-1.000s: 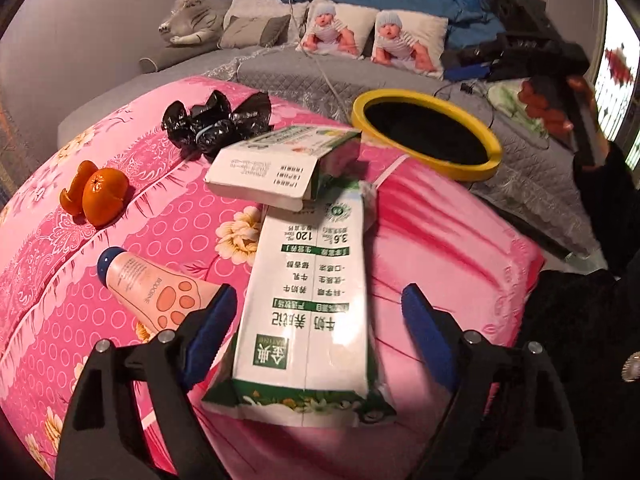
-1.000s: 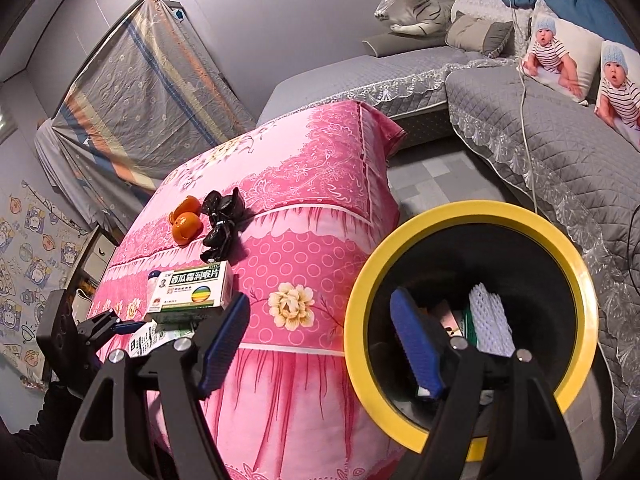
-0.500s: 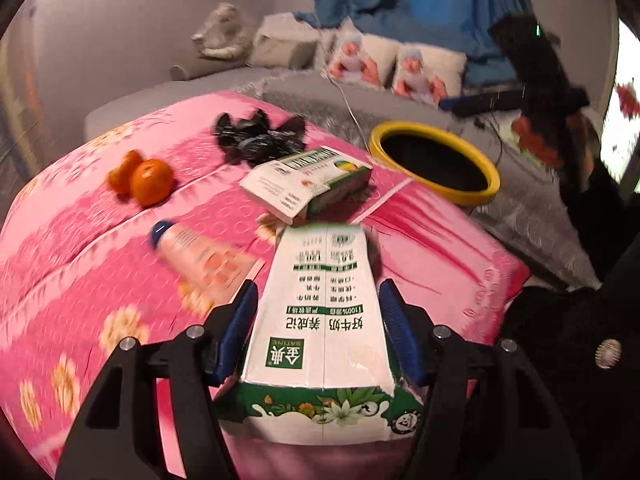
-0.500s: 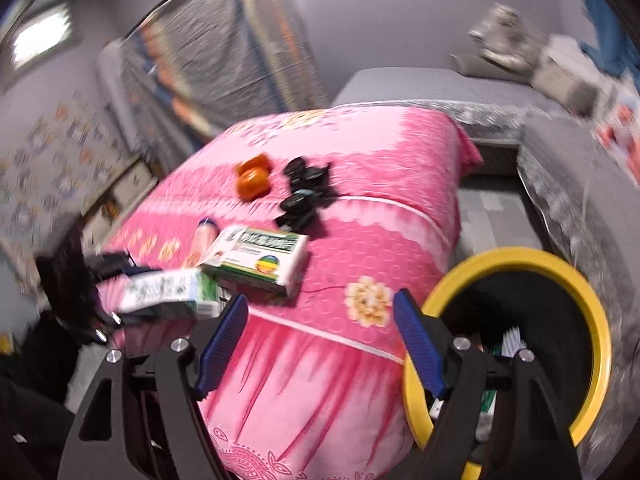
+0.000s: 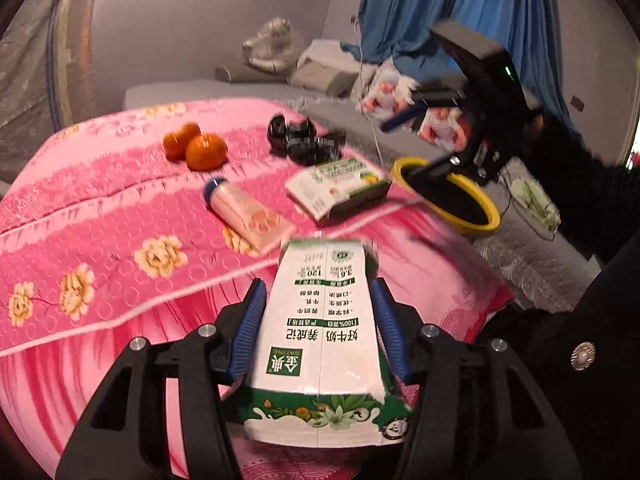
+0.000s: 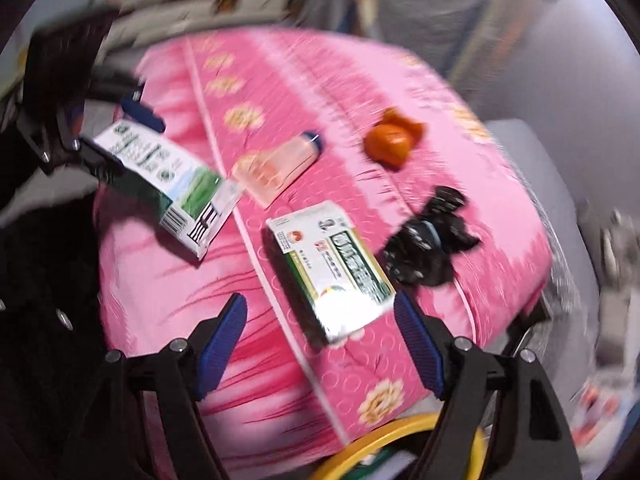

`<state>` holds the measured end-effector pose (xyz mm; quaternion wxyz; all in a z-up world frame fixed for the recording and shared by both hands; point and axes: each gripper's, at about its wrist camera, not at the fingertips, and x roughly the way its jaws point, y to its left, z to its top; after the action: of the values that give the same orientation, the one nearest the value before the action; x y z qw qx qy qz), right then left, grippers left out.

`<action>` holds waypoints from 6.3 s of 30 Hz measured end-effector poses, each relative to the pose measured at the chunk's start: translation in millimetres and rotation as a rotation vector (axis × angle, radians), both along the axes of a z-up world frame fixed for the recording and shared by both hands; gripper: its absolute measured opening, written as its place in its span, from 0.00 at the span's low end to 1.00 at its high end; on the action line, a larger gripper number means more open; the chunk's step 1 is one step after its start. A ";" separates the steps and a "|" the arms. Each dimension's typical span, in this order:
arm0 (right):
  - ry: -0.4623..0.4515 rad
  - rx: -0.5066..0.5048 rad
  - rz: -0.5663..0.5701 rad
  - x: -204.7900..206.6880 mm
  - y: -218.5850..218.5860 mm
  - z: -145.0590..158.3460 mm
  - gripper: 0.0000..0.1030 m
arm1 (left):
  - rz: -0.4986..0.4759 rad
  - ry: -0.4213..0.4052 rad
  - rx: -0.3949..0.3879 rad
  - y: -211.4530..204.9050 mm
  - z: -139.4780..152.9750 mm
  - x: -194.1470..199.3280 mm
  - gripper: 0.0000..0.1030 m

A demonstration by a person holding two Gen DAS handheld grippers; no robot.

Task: Collect trash
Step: 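Grasp the green-white medicine box with the right gripper while the left gripper holds the carton, then carry the milk carton and medicine box with both grippers over the yellow bin, then open both grippers to drop the carton and medicine box into the bin, then grasp the black plastic bag with the right gripper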

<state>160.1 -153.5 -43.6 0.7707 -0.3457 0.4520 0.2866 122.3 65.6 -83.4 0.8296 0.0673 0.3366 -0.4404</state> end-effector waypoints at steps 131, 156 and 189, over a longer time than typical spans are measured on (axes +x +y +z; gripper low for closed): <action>-0.376 0.823 -1.488 -169.8 -349.7 -46.4 0.61 | -0.077 -0.144 0.054 -387.1 60.5 14.2 0.53; -0.412 0.809 -1.353 -156.9 -312.7 -20.8 0.82 | 0.151 -0.002 -0.009 -302.3 48.0 67.8 0.92; -0.086 0.414 -0.827 122.3 -75.6 -59.6 0.12 | 0.640 0.117 0.075 -34.9 -2.3 87.9 0.92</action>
<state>282.4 -229.2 -103.2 0.8911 0.0132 0.4529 0.0247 210.2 30.6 -85.6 0.9021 -0.0366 0.4038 -0.1478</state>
